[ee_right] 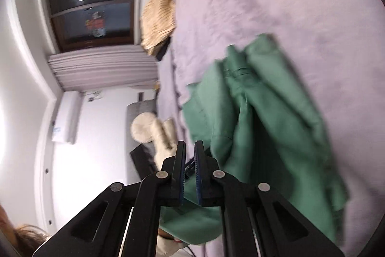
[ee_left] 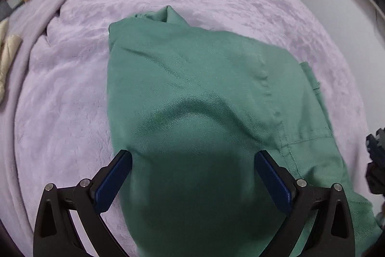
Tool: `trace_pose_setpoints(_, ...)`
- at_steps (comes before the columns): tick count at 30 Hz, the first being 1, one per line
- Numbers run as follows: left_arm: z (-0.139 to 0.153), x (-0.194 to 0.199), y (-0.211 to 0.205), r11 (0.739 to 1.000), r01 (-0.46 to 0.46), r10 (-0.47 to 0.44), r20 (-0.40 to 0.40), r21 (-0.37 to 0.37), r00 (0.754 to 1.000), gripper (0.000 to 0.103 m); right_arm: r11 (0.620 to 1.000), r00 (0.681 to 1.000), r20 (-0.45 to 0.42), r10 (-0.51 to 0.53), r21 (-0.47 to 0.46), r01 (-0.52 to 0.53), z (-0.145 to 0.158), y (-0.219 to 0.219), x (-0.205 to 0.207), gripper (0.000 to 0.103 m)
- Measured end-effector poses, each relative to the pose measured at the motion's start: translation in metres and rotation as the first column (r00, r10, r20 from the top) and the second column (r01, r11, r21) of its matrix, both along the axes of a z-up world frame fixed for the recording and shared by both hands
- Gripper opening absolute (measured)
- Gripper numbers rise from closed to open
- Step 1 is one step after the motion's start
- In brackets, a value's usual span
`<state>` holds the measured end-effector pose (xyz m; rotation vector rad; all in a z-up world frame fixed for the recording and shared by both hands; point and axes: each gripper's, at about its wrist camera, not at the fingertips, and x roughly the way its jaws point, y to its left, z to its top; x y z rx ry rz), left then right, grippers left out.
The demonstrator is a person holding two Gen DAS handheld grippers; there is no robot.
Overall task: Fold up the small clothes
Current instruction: 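Lower the jacket onto the bed and grasp its edge with the right gripper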
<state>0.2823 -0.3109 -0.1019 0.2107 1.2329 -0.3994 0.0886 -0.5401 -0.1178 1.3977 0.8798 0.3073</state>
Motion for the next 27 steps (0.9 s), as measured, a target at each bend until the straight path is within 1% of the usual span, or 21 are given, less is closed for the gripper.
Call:
trace_pose_setpoints(1, 0.0, -0.006, -0.008, 0.999, 0.022, -0.023, 0.029, 0.045, 0.999, 0.102, 1.0, 0.999, -0.034, 0.005, -0.028, -0.006, -0.001, -0.002, -0.006, 0.013)
trace_pose_setpoints(2, 0.001, -0.009, -0.011, 0.998, 0.036, -0.038, 0.041, 0.054, 0.998, 0.102, 0.998, 0.998, -0.052, 0.018, -0.053, -0.02, 0.0, -0.003, -0.011, 0.013)
trace_pose_setpoints(3, 0.004, -0.012, -0.009, 0.998, 0.042, -0.043, 0.041, 0.037, 0.998, 0.102, 0.997, 0.998, -0.058, 0.031, -0.067, -0.035, 0.0, -0.003, -0.015, 0.018)
trace_pose_setpoints(5, 0.013, -0.008, 0.0, 0.999, 0.035, -0.035, 0.006, -0.023, 0.999, 0.102, 0.995, 0.996, -0.07, 0.046, -0.09, -0.052, 0.001, -0.002, -0.028, 0.052)
trace_pose_setpoints(6, 0.016, -0.005, 0.005, 0.999, 0.027, -0.027, -0.005, -0.046, 1.0, 0.102, 0.994, 0.996, -0.073, 0.048, -0.094, -0.055, 0.0, -0.002, -0.033, 0.08)
trace_pose_setpoints(7, 0.021, -0.002, 0.01, 0.998, 0.017, -0.017, -0.006, -0.059, 1.0, 0.102, 0.995, 0.996, -0.071, 0.05, -0.086, -0.056, -0.003, -0.001, -0.037, 0.083)
trace_pose_setpoints(9, 0.029, 0.007, 0.014, 0.998, 0.011, -0.011, 0.002, -0.062, 1.0, 0.102, 0.996, 0.994, -0.083, 0.069, -0.053, -0.074, -0.014, 0.003, -0.04, 0.083)
trace_pose_setpoints(12, 0.032, 0.012, 0.016, 0.999, 0.009, -0.008, 0.009, -0.052, 1.0, 0.102, 0.992, 0.989, -0.106, 0.099, -0.061, -0.106, -0.023, 0.012, -0.025, 0.083)
trace_pose_setpoints(14, 0.027, 0.011, 0.015, 0.999, 0.003, -0.003, 0.008, -0.035, 1.0, 0.102, 0.98, 0.981, -0.153, 0.123, -0.134, -0.144, -0.027, 0.016, -0.008, 0.083)
trace_pose_setpoints(16, 0.021, 0.01, 0.016, 1.0, -0.014, 0.014, -0.004, -0.02, 1.0, 0.102, 0.949, 0.968, -0.196, 0.155, -0.243, -0.201, -0.027, 0.021, 0.005, 0.083)
trace_pose_setpoints(17, 0.018, 0.009, 0.017, 0.999, -0.024, 0.024, -0.013, -0.023, 1.0, 0.102, 0.934, 0.965, -0.197, 0.174, -0.279, -0.226, -0.025, 0.025, 0.012, 0.083)
trace_pose_setpoints(19, 0.015, 0.007, 0.02, 0.999, -0.04, 0.039, -0.021, -0.032, 0.999, 0.102, 0.911, 0.959, -0.192, 0.208, -0.319, -0.261, -0.022, 0.033, 0.028, 0.083)
trace_pose_setpoints(21, 0.012, 0.007, 0.023, 0.998, -0.052, 0.051, -0.028, -0.036, 0.998, 0.102, 0.915, 0.959, -0.161, 0.235, -0.295, -0.274, -0.022, 0.039, 0.043, 0.083)
trace_pose_setpoints(24, 0.013, 0.01, 0.027, 0.996, -0.068, 0.066, -0.032, -0.059, 0.997, 0.102, 0.931, 0.959, -0.056, 0.278, -0.228, -0.284, -0.018, 0.047, 0.062, 0.083)
trace_pose_setpoints(25, 0.014, 0.011, 0.028, 0.995, -0.071, 0.069, -0.033, -0.072, 0.997, 0.102, 0.93, 0.958, -0.06, 0.279, -0.233, -0.285, -0.019, 0.047, 0.067, 0.083)
trace_pose_setpoints(26, 0.014, 0.013, 0.028, 0.994, -0.073, 0.07, -0.036, -0.08, 0.997, 0.102, 0.929, 0.96, -0.086, 0.268, -0.241, -0.281, -0.025, 0.047, 0.072, 0.083)
trace_pose_setpoints(27, 0.013, 0.015, 0.027, 0.994, -0.075, 0.072, -0.041, -0.082, 0.997, 0.102, 0.935, 0.962, -0.113, 0.249, -0.229, -0.269, -0.033, 0.047, 0.076, 0.074)
